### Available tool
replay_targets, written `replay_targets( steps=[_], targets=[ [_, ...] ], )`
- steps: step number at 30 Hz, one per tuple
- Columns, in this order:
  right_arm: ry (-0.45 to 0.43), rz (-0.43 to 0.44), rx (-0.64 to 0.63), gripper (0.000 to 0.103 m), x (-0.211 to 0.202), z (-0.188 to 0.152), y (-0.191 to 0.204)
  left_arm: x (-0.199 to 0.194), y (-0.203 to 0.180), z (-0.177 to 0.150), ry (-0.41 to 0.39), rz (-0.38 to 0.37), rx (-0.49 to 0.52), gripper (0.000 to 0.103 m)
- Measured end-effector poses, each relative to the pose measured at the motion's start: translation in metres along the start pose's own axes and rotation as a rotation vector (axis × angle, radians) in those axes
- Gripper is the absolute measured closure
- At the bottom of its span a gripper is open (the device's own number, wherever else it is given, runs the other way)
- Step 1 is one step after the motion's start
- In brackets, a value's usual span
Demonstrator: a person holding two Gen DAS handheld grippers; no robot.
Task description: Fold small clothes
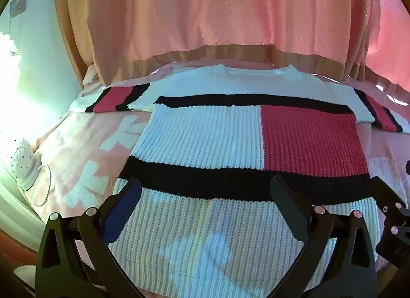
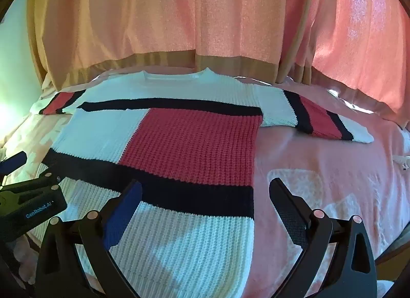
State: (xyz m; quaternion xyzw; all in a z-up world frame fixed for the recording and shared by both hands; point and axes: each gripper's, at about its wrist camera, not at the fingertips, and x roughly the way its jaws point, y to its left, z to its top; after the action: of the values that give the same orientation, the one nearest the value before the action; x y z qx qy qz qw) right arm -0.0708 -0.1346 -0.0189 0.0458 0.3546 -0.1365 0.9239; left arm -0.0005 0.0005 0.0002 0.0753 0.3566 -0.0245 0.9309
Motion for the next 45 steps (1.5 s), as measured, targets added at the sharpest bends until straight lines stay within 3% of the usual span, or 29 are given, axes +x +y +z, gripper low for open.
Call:
replay_targets(
  steps=[45],
  targets=[
    [0.000,-0.010,0.011,0.005,-0.020,-0.018,-0.005,-0.004,-0.005,-0.014,0.021,0.006,0.046,0.005]
  ],
)
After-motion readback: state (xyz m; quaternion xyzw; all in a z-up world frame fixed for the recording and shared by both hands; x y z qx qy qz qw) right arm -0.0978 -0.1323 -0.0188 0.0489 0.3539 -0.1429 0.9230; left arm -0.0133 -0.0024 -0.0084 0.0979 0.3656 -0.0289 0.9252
